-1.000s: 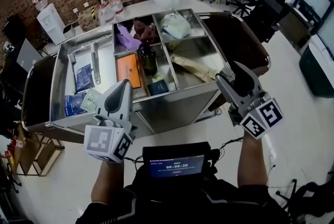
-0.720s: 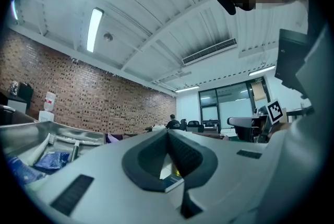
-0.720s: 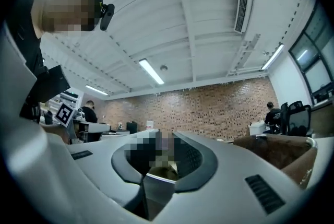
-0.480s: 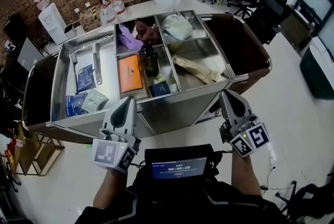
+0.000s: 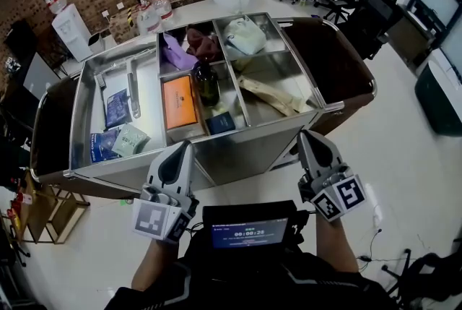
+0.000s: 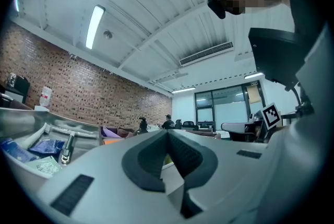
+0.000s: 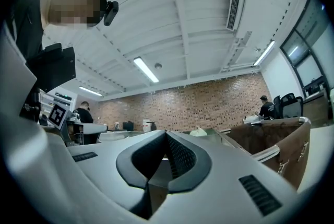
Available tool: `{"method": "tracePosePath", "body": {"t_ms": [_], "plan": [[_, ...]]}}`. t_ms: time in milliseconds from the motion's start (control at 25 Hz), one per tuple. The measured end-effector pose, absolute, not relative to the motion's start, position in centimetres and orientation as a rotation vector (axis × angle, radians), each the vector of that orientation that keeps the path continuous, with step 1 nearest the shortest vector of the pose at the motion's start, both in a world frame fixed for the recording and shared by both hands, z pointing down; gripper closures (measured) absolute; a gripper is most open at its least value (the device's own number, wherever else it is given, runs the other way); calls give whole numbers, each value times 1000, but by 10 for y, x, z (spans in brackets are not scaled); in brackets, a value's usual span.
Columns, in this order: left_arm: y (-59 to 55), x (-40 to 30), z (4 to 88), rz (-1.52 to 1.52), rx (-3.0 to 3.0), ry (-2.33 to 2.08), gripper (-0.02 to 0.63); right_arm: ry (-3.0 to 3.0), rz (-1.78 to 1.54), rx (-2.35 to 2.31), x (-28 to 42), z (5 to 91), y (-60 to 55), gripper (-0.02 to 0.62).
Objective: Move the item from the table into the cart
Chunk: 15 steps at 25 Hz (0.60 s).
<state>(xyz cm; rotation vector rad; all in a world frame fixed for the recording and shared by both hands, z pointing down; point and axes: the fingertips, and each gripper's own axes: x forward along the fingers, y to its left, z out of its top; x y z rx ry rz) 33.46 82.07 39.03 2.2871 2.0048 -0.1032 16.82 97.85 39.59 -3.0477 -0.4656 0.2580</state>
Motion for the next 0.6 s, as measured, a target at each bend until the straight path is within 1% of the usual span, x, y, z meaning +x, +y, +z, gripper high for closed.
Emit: {"method": "tracePosePath", "body": {"t_ms": [600], "plan": [[824, 340, 396, -79, 2313, 2003, 600, -481, 239, -3054, 167, 397, 985, 594]]}}
